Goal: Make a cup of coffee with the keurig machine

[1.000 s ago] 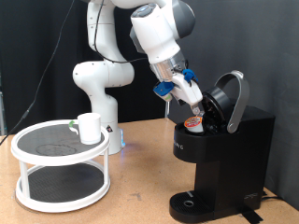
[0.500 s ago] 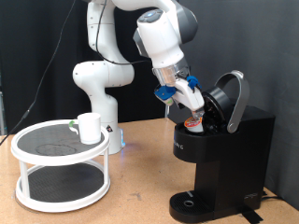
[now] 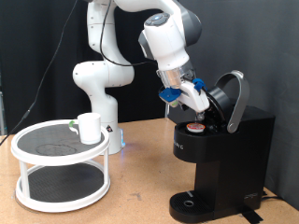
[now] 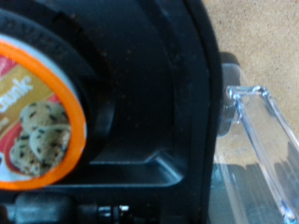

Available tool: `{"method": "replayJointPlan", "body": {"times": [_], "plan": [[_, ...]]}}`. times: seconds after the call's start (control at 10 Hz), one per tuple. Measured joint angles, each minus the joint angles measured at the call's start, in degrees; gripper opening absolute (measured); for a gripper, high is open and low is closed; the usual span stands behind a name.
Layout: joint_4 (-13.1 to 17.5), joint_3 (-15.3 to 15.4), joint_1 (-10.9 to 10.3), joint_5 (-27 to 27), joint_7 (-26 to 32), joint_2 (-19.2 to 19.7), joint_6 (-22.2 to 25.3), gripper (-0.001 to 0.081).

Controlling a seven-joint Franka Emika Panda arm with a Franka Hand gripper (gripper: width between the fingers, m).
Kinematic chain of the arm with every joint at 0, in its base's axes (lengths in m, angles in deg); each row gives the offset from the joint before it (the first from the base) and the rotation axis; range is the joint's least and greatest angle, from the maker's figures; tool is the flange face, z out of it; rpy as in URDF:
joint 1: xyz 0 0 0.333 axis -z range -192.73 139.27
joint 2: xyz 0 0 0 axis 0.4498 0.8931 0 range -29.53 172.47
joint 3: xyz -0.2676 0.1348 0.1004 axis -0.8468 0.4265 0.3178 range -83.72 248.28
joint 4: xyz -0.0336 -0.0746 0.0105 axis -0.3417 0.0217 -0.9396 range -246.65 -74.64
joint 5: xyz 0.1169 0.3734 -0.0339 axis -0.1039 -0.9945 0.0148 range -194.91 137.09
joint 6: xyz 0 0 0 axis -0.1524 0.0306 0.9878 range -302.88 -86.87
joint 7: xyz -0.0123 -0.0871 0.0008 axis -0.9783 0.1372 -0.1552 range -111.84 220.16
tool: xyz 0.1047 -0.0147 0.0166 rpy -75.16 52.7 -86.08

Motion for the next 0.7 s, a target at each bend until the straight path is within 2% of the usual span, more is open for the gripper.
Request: {"method": "replayJointPlan", "body": {"times": [0.2,0.6,0.7], "plan": [[-0.3,-0.78,0.38,-2.25,0.68,-0.67,-0.81,0.0734],[-1.05,-2.92,3.91,-1.35,0.5,-3.5,-0.94,0.0734],[-1.06,-2.84,3.89,-1.36,0.61,-3.45,-0.87,0.0734]]}}
